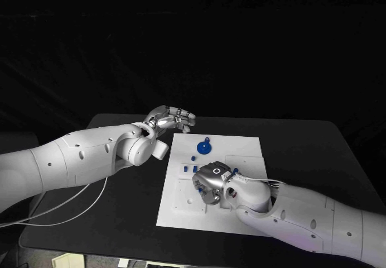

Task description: Assemble the parts on the task board

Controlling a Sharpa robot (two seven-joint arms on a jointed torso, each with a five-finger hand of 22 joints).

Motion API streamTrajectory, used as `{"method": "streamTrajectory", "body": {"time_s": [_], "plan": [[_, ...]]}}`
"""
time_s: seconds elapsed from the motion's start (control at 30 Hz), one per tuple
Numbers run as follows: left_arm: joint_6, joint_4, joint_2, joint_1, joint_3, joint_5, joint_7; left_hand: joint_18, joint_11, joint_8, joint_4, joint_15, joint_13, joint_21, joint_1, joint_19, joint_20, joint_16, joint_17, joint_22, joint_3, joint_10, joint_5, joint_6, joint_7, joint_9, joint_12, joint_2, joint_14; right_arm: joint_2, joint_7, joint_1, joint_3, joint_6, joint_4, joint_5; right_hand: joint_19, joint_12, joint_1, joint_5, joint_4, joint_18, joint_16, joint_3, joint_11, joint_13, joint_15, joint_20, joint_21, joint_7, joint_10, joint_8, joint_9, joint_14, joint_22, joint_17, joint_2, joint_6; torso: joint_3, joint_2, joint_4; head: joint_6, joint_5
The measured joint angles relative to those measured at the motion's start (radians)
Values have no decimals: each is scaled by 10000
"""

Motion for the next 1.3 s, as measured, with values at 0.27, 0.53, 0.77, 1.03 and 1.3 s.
{"method": "streamTrajectory", "body": {"time_s": [0.27, 0.53, 0.77, 1.03, 1.3], "plan": [[2, -2, 3, 0, 0, 1, -8, -41, 0, 0, 0, -4, 0, 0, 0, 0, 0, 0, 9, -1, 0, 0, 0, -35, -35, 0, 0, 0, -3, 30, -25, 12, -36, 12, -27, -18, 1, -60, 0, 0, 0, -4, 0, 0, -1, 11, 1, -1, 0, 10, -2, -5, 5, -1, 0, -65, 0, 10, 1, 0, 7, -17, -4], [3, -5, -6, 0, 0, 1, -19, -41, 0, 0, 0, -4, 0, 0, 0, 0, 0, -39, 25, 5, 0, 0, 0, -70, 0, -9, -41, 0, -4, -26, 40, -4, -62, -118, -58, 182, 1, -481, -400, 273, -67, -26, 65, -523, 263, 25, 85, -1, -2, 297, -608, -387, -131, -219, -1, -227, -460, -559, 0, -3, 0, -17, 12], [3, -12, -16, 0, 0, 1, -24, -41, 0, 0, 26, -4, 0, 0, 0, 0, 0, -39, 42, 7, -26, 0, 0, -70, -1, -10, -41, 0, -4, -221, 119, -28, -84, -472, 112, 439, 1, -1011, -524, 194, -149, -172, 196, -1318, 581, -239, 395, 0, -1, 695, -1392, -789, -310, -229, -2, -338, -815, -1415, 6, -4, -3, 13, 4], [3, -36, -24, 0, 0, 2, -28, -44, 36, 0, 26, -4, 0, 0, 0, 0, 0, -38, 54, 7, -26, -36, 0, -70, 0, -19, -41, 0, -4, -806, 232, -41, 36, -1148, 784, 743, 1, -1183, -535, 194, -259, -183, 260, -1697, 694, -353, 520, 0, -45, 609, -1662, -855, -336, -301, -2, -406, -883, -1648, 10, -5, -10, 74, -52], [9, -46, -27, 0, 0, 3, -30, -45, 36, 0, 26, -4, 0, 0, 0, 0, 0, -76, 64, 15, -26, -36, 0, -70, 0, -19, -41, 0, -5, -1688, 324, 202, 917, -1323, 1419, 1466, 40, -1075, -425, 194, -127, -184, 377, -1619, 605, -347, 520, 37, -44, 682, -1454, -804, -310, -300, -2, -473, -898, -1568, 10, -9, -14, 204, -166]]}}
